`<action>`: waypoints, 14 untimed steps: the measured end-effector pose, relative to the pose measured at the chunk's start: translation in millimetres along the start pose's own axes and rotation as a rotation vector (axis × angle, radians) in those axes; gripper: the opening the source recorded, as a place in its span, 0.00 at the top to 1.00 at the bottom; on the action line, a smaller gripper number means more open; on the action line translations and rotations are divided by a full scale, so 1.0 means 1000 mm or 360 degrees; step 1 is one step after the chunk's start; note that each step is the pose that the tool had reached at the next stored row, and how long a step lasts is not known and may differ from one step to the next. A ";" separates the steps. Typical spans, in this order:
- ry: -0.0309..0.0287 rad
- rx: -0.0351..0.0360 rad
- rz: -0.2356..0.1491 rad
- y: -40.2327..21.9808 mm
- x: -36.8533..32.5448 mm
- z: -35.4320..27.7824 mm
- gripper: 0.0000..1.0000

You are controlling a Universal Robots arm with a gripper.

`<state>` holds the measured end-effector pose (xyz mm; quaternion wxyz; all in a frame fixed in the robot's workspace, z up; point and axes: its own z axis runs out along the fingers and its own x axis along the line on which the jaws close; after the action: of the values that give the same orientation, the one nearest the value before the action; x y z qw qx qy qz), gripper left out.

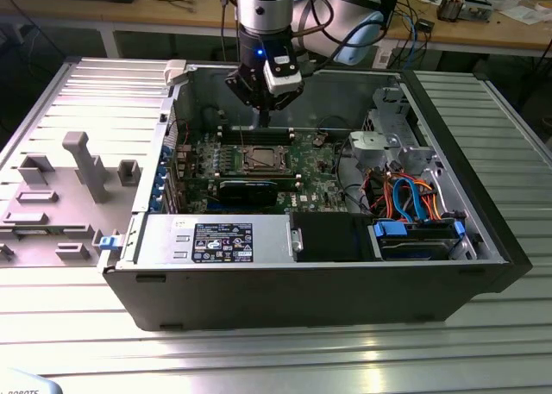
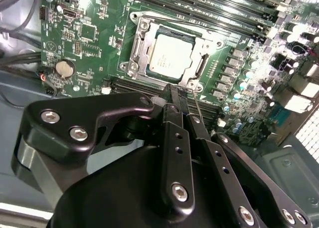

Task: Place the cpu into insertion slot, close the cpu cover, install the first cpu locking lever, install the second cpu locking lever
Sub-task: 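Install the first cpu locking lever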

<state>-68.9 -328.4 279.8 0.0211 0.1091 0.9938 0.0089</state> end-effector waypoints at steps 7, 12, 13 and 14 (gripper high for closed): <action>0.00011 -0.0002 -0.0045 -0.0001 0.0001 0.0000 0.89; 0.00039 -0.0007 -0.0172 -0.0002 0.0004 0.0000 0.89; 0.00046 -0.0008 -0.0201 -0.0002 0.0004 0.0000 0.89; 0.00052 -0.0009 -0.0227 -0.0002 0.0004 0.0000 0.89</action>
<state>-69.3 -328.5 279.8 0.0203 0.0378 0.9990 0.0103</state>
